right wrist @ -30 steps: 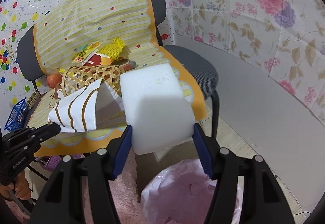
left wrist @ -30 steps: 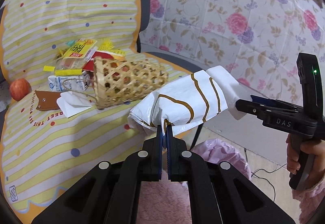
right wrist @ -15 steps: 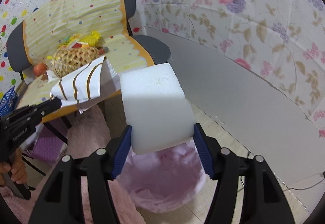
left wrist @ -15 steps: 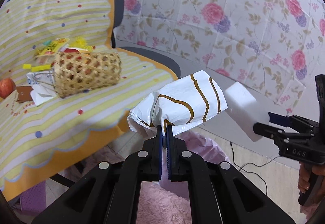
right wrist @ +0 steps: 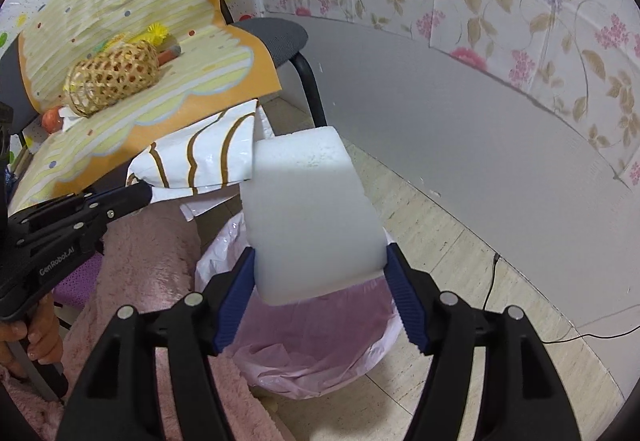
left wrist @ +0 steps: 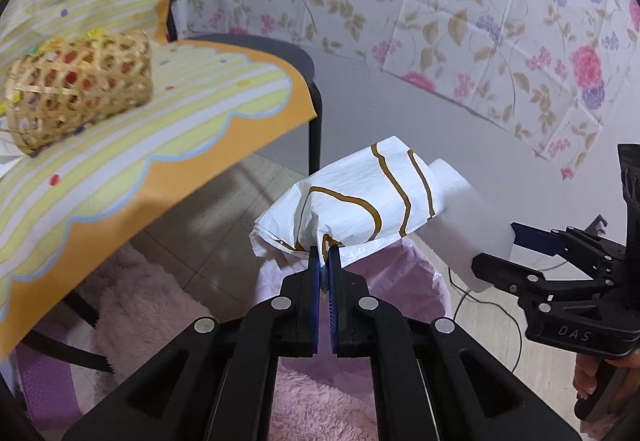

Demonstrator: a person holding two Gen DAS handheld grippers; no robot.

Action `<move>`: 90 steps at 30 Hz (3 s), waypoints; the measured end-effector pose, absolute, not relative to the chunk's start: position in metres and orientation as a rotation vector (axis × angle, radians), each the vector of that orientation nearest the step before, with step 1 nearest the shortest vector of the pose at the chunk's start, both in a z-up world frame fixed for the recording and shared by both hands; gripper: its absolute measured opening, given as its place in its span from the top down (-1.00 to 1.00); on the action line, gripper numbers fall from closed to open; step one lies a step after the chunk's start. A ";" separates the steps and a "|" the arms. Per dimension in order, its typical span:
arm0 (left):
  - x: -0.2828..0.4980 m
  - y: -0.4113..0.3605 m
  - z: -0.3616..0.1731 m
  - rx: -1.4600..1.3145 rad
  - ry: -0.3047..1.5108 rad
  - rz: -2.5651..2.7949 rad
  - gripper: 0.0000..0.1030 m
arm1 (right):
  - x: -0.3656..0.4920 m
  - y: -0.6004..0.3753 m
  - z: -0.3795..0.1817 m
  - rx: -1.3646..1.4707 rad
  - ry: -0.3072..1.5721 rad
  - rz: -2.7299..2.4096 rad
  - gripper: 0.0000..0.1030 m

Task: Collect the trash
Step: 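Carry both items over the trash bin and open both tools to drop them, then return to the chair and grasp the bamboo basket with the right tool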

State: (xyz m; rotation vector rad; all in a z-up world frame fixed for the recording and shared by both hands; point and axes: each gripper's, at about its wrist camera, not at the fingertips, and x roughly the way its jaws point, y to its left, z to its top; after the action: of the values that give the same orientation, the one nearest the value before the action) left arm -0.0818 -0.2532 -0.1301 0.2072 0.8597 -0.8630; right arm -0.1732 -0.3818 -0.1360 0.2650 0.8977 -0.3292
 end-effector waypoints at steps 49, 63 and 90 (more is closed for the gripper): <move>0.031 -0.006 -0.056 -0.009 0.713 -0.249 -0.10 | 0.039 -0.186 -0.041 -0.062 0.638 -0.029 -0.43; 0.049 -0.008 -0.069 -0.029 0.743 -0.279 -0.10 | 0.072 -0.171 -0.063 -0.184 0.651 -0.199 -0.38; 0.139 -0.052 -0.024 -0.013 0.702 -0.285 -0.61 | 0.032 -0.318 -0.012 0.129 0.433 -0.220 0.88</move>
State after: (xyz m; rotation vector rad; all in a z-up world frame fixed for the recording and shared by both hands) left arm 0.1388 -0.0521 -0.0239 -0.0133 0.7017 -0.2853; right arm 0.0320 -0.3175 -0.0121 0.1292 0.4328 -0.2200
